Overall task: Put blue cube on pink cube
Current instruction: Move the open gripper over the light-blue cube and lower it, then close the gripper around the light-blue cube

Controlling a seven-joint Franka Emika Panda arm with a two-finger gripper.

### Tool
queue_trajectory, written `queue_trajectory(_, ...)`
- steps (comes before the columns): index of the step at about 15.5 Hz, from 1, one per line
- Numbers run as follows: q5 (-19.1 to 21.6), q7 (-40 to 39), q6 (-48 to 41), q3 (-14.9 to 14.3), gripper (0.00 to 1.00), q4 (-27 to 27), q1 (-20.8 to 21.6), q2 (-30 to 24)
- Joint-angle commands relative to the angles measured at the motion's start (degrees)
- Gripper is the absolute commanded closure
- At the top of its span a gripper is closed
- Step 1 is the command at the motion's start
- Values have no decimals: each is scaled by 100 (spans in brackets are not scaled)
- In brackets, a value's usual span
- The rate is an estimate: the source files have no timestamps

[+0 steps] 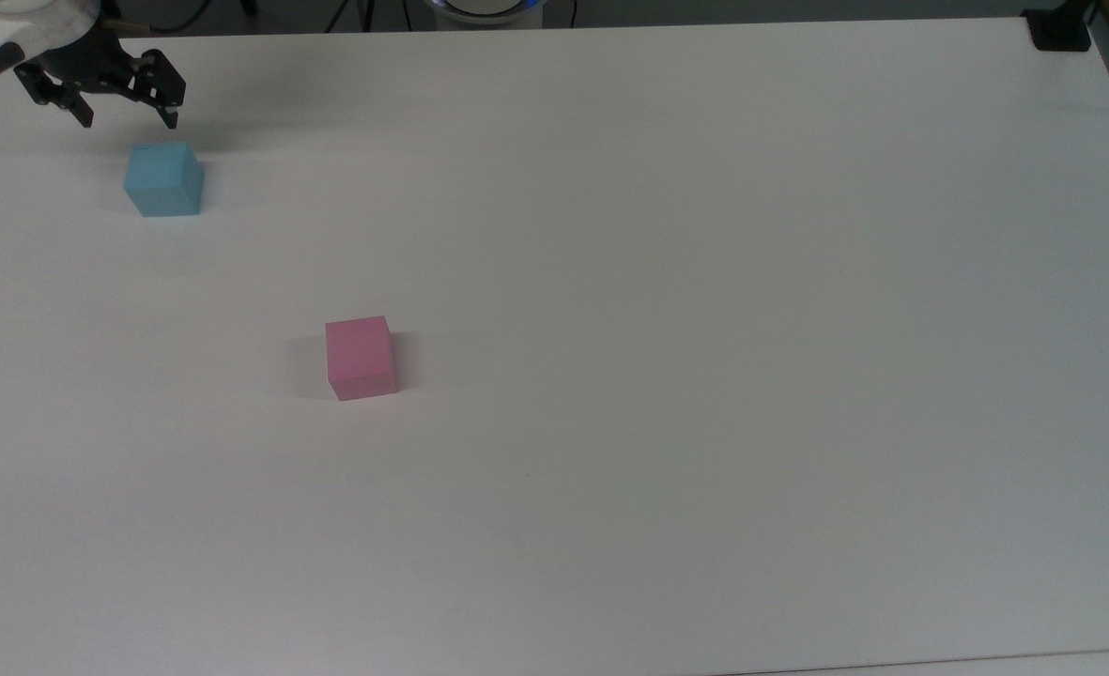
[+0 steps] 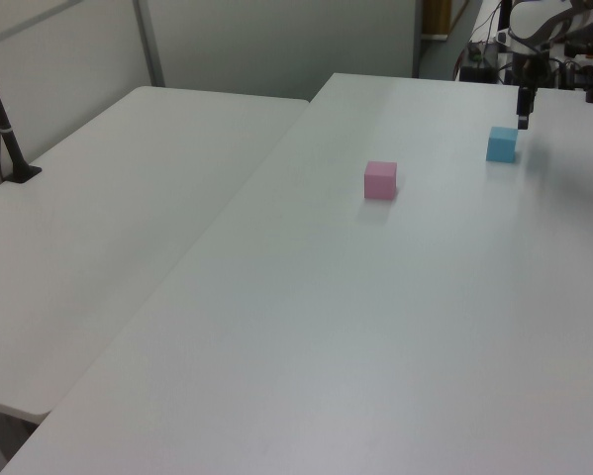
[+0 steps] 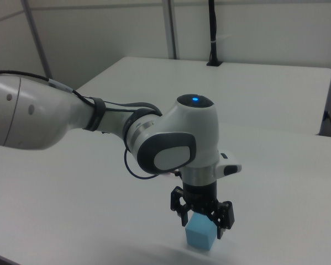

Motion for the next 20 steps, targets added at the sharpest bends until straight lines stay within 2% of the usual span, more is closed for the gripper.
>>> queue_trajectory(1, 183, -117, 259, -28, 0, -53, 84, 86)
queue_trajectory(9, 569, -64, 268, 86, 0, 0, 163, 262)
queue_trajectory(15, 579, 6, 549, 192, 2, 0, 260, 446)
queue_trajectory(16, 570, 24, 558, 192, 10, 0, 278, 455)
queue_trajectory(18, 570, 24, 558, 192, 33, 8, 278, 490)
queue_trajectory(20, 570, 33, 514, 192, 45, 34, 278, 482)
